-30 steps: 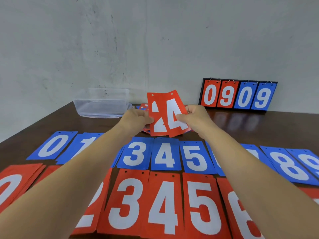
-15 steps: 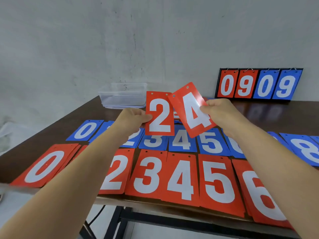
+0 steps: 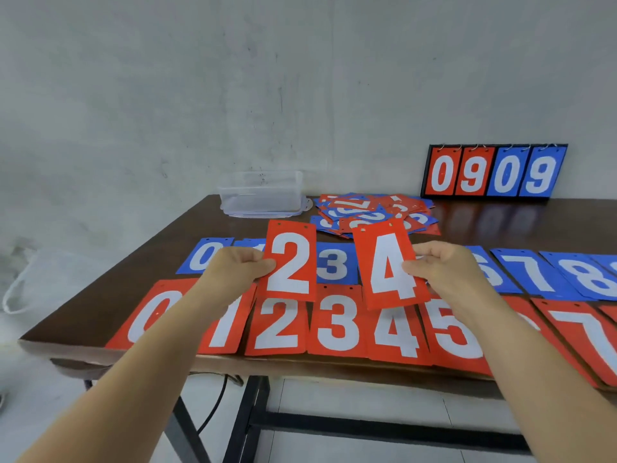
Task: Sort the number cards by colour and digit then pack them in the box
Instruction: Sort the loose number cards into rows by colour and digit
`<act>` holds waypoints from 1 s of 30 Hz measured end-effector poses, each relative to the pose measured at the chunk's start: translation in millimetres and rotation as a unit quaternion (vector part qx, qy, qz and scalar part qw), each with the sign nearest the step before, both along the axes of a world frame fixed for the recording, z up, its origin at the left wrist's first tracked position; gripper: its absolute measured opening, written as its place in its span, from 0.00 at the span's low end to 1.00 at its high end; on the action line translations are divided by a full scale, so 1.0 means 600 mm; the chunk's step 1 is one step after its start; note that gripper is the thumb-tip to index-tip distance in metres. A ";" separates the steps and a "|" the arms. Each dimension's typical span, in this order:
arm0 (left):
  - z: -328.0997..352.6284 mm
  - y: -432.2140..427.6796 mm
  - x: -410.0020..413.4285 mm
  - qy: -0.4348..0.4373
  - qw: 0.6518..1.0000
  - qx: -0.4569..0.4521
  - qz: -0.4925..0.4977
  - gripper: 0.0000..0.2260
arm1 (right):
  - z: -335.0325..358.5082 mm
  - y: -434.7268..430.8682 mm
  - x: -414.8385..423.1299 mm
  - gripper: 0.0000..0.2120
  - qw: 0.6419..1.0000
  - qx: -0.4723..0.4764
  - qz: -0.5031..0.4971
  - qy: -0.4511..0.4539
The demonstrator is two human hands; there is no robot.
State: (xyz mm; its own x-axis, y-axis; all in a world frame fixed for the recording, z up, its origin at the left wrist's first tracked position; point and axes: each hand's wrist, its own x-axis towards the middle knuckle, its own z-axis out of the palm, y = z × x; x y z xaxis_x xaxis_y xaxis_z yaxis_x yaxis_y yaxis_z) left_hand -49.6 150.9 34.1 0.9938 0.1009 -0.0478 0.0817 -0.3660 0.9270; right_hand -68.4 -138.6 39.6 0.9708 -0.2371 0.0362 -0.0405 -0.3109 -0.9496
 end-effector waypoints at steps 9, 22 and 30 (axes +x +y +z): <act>-0.046 0.009 -0.053 -0.029 0.985 0.169 0.019 0.12 | -0.043 0.029 -0.063 0.16 0.997 -0.032 -0.072 0.019; -0.086 0.004 -0.049 -0.144 0.870 0.471 0.032 0.09 | -0.099 0.045 -0.071 0.20 0.920 -0.367 -0.137 0.027; -0.089 -0.024 -0.045 -0.153 0.883 0.443 -0.005 0.13 | -0.098 0.047 -0.070 0.20 0.898 -0.421 -0.129 0.010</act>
